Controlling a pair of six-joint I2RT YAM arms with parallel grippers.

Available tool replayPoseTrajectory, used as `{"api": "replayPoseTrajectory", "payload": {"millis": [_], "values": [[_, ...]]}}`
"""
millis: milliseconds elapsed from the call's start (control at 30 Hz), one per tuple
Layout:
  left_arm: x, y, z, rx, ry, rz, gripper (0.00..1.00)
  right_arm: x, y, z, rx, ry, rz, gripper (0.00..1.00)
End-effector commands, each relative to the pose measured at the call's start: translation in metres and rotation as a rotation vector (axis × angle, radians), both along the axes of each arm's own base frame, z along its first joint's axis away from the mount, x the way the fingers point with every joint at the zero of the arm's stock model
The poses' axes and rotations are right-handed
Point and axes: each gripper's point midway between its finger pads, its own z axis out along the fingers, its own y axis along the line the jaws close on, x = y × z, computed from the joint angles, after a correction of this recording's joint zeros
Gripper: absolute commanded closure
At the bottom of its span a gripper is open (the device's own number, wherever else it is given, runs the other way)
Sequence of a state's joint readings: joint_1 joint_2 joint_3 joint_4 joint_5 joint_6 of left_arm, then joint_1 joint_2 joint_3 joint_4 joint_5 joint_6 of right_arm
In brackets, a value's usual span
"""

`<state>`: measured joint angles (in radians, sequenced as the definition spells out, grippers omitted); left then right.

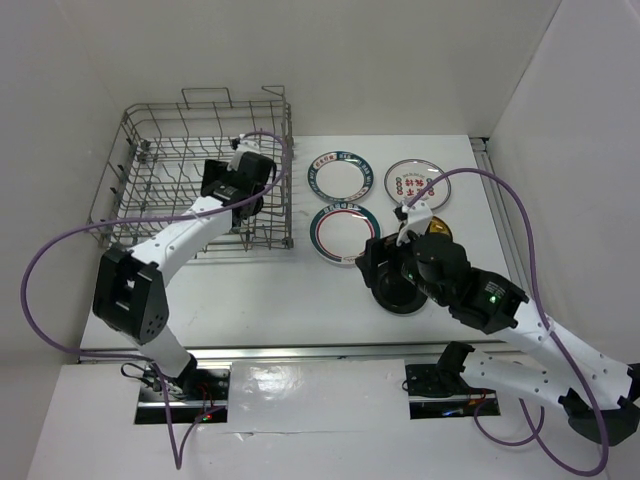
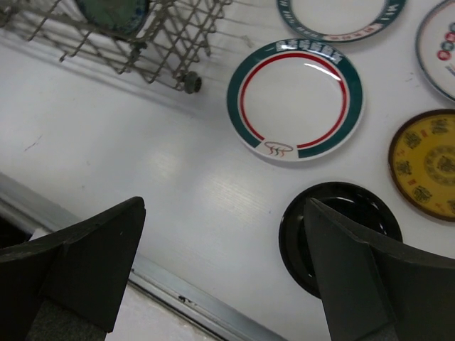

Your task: Load the plates into the dish rack

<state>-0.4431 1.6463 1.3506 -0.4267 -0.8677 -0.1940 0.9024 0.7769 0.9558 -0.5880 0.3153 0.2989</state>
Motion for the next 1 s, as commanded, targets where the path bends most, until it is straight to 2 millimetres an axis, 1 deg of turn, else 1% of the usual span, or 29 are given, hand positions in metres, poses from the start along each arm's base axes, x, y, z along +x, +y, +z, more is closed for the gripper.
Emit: {"api": "replayPoseTrajectory", "payload": {"millis": [0, 67, 100, 133, 167, 200, 233, 300, 333, 367, 400, 433, 467, 500, 533, 567, 633, 667, 700, 733, 767, 800, 833, 867, 900, 933, 967], "values": [[-0.007, -0.005, 0.074, -0.089, -0.165, 0.0, 0.0, 0.021, -0.023, 0.005, 0.016, -0.024, -0.215, 0.01], [-0.014, -0.008, 0.096, -0.162, -0.21, -0.007, 0.0, 0.022, -0.036, -0.002, 0.005, -0.005, -0.294, 0.01], [-0.026, -0.01, 0.114, -0.194, -0.236, -0.028, 0.0, 0.021, -0.045, -0.012, -0.032, 0.018, -0.323, 0.01], [-0.03, -0.018, 0.128, -0.248, -0.262, -0.06, 0.0, 0.022, -0.053, -0.014, -0.032, 0.023, -0.372, 0.01], [-0.036, -0.019, 0.138, -0.273, -0.278, -0.081, 0.0, 0.02, -0.064, -0.029, -0.073, 0.047, -0.406, 0.01], [-0.044, -0.03, 0.147, -0.298, -0.284, -0.129, 0.0, 0.02, -0.077, -0.025, -0.065, 0.038, -0.446, 0.01], [-0.054, -0.032, 0.168, -0.347, -0.328, -0.156, 0.0, 0.019, -0.087, -0.028, -0.055, 0.039, -0.503, 0.01], [-0.07, -0.05, 0.184, -0.422, -0.335, -0.247, 0.0, 0.017, -0.089, -0.022, -0.018, 0.026, -0.507, 0.01], [-0.078, -0.051, 0.191, -0.451, -0.336, -0.269, 0.0, 0.015, -0.091, -0.022, -0.005, 0.042, -0.519, 0.01], [-0.095, -0.063, 0.208, -0.537, -0.357, -0.347, 0.0, 0.013, -0.085, -0.026, 0.034, 0.077, -0.524, 0.01], [-0.105, -0.066, 0.217, -0.582, -0.371, -0.388, 0.0, 0.014, -0.078, -0.031, 0.056, 0.099, -0.512, 0.01], [-0.115, -0.07, 0.222, -0.622, -0.373, -0.432, 0.0, 0.014, -0.071, -0.04, 0.071, 0.127, -0.506, 0.01], [-0.127, -0.084, 0.224, -0.695, -0.363, -0.51, 0.0, 0.011, -0.062, -0.062, 0.107, 0.19, -0.508, 0.01], [-0.147, -0.082, 0.239, -0.738, -0.406, -0.571, 0.0, 0.014, -0.057, -0.071, 0.147, 0.207, -0.53, 0.01], [-0.157, -0.085, 0.243, -0.773, -0.412, -0.611, 0.0, 0.016, -0.057, -0.083, 0.173, 0.233, -0.566, 0.01], [-0.174, -0.087, 0.243, -0.816, -0.421, -0.663, 0.0, 0.013, -0.056, -0.108, 0.197, 0.285, -0.616, 0.01], [-0.184, -0.086, 0.236, -0.827, -0.416, -0.688, 0.0, 0.014, -0.063, -0.125, 0.231, 0.318, -0.683, 0.01], [-0.186, -0.086, 0.225, -0.826, -0.395, -0.691, 0.0, 0.014, -0.07, -0.131, 0.264, 0.325, -0.755, 0.01], [-0.188, -0.085, 0.221, -0.814, -0.392, -0.695, 0.0, 0.007, -0.081, -0.141, 0.243, 0.349, -0.811, 0.01], [-0.19, -0.083, 0.215, -0.81, -0.379, -0.692, 0.0, 0.004, -0.088, -0.148, 0.25, 0.356, -0.863, 0.01], [-0.191, -0.082, 0.207, -0.796, -0.366, -0.693, 0.0, 0.004, -0.095, -0.149, 0.31, 0.347, -0.918, 0.02], [-0.189, -0.081, 0.2, -0.78, -0.355, -0.685, 0.0, 0.002, -0.1, -0.145, 0.364, 0.334, -0.936, 0.02], [-0.191, -0.08, 0.197, -0.779, -0.353, -0.685, 0.0, -0.002, -0.103, -0.146, 0.384, 0.331, -0.948, 0.03], [-0.19, -0.083, 0.188, -0.779, -0.328, -0.689, 0.0, -0.002, -0.11, -0.144, 0.439, 0.311, -0.999, 0.03], [-0.193, -0.084, 0.193, -0.788, -0.34, -0.706, 0.0, -0.002, -0.114, -0.143, 0.459, 0.297, -1.009, 0.05], [-0.194, -0.086, 0.189, -0.792, -0.326, -0.716, 0.0, -0.005, -0.119, -0.146, 0.457, 0.293, -1.02, 0.05], [-0.194, -0.089, 0.192, -0.8, -0.332, -0.731, 0.0, -0.005, -0.122, -0.147, 0.458, 0.288, -1.036, 0.05]]}}
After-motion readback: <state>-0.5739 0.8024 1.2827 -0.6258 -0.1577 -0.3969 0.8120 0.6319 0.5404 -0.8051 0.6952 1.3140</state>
